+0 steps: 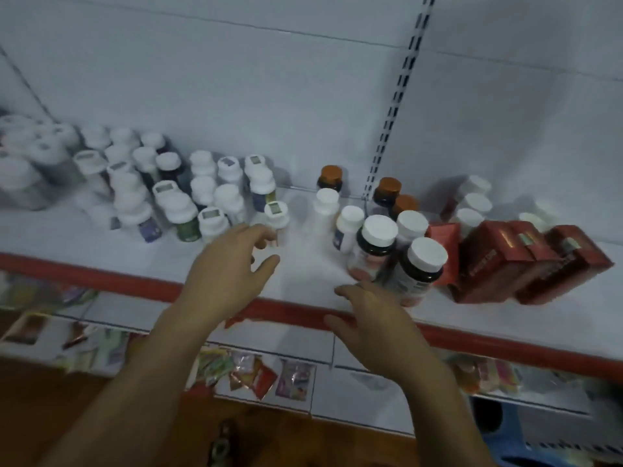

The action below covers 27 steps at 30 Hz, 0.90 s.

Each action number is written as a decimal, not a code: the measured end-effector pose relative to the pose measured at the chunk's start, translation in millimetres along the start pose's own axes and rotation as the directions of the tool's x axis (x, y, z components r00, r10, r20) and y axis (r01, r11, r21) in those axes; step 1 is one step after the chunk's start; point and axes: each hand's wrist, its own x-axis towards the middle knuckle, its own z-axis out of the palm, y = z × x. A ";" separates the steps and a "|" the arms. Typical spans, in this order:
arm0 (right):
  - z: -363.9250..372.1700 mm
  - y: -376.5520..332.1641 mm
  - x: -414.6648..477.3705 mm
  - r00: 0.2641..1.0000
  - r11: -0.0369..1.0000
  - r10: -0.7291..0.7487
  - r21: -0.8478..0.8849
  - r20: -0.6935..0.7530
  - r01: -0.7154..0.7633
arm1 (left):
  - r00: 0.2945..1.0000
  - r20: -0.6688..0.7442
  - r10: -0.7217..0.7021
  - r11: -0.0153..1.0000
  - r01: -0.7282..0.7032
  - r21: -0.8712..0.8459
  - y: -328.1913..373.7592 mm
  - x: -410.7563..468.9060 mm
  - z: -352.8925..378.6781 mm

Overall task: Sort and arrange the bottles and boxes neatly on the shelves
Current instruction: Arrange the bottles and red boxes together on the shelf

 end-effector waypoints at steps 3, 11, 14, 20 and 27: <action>-4.4 -33.3 32.3 0.971 0.985 -0.159 -0.038 0.178 0.169 | 0.984 0.064 -0.165 0.976 0.154 0.152 -49.8 -32.0 -38.1; 20.7 -170.8 103.4 0.842 0.902 -0.421 0.062 0.338 0.427 | 0.779 0.416 -0.468 0.882 0.384 0.273 -172.3 -111.9 -146.4; 41.2 -245.7 131.6 0.797 0.860 -0.498 0.078 0.342 0.504 | 0.821 0.322 -0.471 0.880 0.413 0.234 -217.8 -118.3 -184.5; 92.5 -380.3 183.0 0.766 0.838 -0.537 0.122 0.353 0.531 | 0.759 0.342 -0.554 0.830 0.535 0.157 -322.0 -139.6 -256.1; 137.1 -489.8 236.1 0.737 0.837 -0.522 0.088 0.430 0.541 | 0.713 0.378 -0.591 0.799 0.581 0.153 -430.8 -154.8 -332.2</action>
